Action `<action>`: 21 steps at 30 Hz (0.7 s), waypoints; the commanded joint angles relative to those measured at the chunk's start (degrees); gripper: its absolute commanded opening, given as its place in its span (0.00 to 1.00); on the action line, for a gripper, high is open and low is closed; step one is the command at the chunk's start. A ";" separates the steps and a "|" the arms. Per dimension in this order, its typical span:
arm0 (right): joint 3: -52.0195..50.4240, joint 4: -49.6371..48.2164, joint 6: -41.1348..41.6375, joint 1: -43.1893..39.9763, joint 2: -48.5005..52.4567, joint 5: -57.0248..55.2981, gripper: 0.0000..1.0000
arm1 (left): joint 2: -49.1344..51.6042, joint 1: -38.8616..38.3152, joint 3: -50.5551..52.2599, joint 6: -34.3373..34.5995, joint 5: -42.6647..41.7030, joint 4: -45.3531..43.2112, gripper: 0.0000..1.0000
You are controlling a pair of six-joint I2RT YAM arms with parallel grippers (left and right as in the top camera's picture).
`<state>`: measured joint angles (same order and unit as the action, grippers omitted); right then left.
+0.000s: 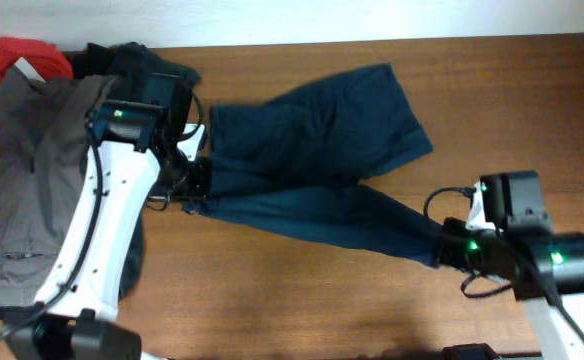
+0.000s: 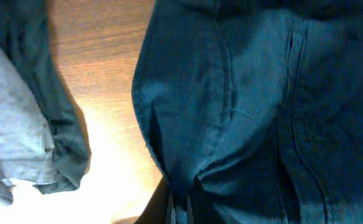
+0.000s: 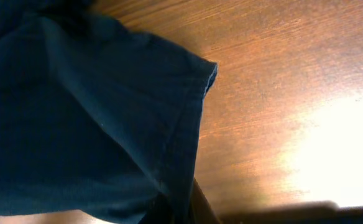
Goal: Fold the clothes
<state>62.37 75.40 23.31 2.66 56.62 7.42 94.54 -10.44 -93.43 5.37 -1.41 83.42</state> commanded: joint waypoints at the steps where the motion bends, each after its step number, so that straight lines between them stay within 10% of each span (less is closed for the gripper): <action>1: 0.96 0.22 -0.61 -0.92 -3.54 -3.58 0.04 | -4.44 0.70 -0.42 1.97 6.38 -0.22 0.01; 21: 0.96 -31.95 -11.08 -0.81 20.04 -5.73 0.04 | -4.50 0.74 16.96 2.99 10.34 -28.81 0.01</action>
<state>62.59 45.74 14.39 2.66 73.45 4.32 90.52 -10.48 -78.56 7.38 4.05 57.63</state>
